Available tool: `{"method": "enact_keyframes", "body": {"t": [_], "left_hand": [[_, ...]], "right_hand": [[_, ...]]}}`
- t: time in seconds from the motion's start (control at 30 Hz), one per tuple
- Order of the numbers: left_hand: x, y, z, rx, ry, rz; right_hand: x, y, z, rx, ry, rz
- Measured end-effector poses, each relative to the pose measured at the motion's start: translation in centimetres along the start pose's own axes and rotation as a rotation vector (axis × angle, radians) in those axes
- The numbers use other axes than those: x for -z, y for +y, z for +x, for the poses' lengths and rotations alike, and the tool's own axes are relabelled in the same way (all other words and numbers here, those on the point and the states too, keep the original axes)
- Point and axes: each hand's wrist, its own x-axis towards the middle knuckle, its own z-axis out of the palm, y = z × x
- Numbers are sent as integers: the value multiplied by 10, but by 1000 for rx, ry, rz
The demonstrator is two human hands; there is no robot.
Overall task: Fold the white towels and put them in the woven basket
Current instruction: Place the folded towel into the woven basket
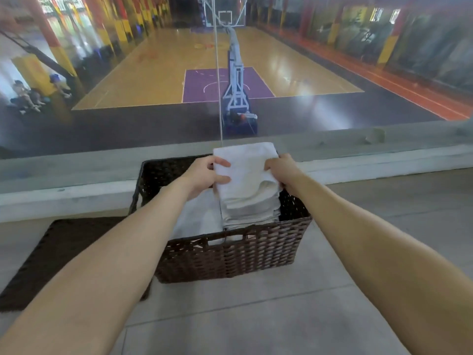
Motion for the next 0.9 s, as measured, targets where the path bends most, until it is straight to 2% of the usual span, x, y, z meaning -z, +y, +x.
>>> {"method": "enact_keyframes", "body": {"t": [0.2, 0.33, 0.43, 0.5, 0.57, 0.63, 0.73, 0.8, 0.9], "left_hand": [[-20, -60, 35, 118, -55, 182], [-32, -64, 47, 98, -107, 519], [-41, -58, 50, 67, -151, 775], [-42, -56, 48, -41, -95, 1049], [-42, -55, 47, -190, -80, 1239], [-39, -59, 49, -199, -179, 1206], [-34, -70, 52, -50, -285, 977], [-33, -72, 52, -12, -305, 961], [-35, -65, 53, -5, -326, 1008]], "right_hand": [[-19, 42, 33, -64, -93, -299], [-28, 56, 43, 5, -94, -573], [-33, 61, 49, 97, -76, -783], [-30, 59, 48, 196, -55, -1008], [-27, 62, 49, 448, -24, -1199], [-26, 70, 56, 629, -152, -1317], [-33, 81, 74, 465, -464, -1458], [-39, 86, 84, 387, -500, -1479], [-43, 80, 87, 381, -489, -1469]]}}
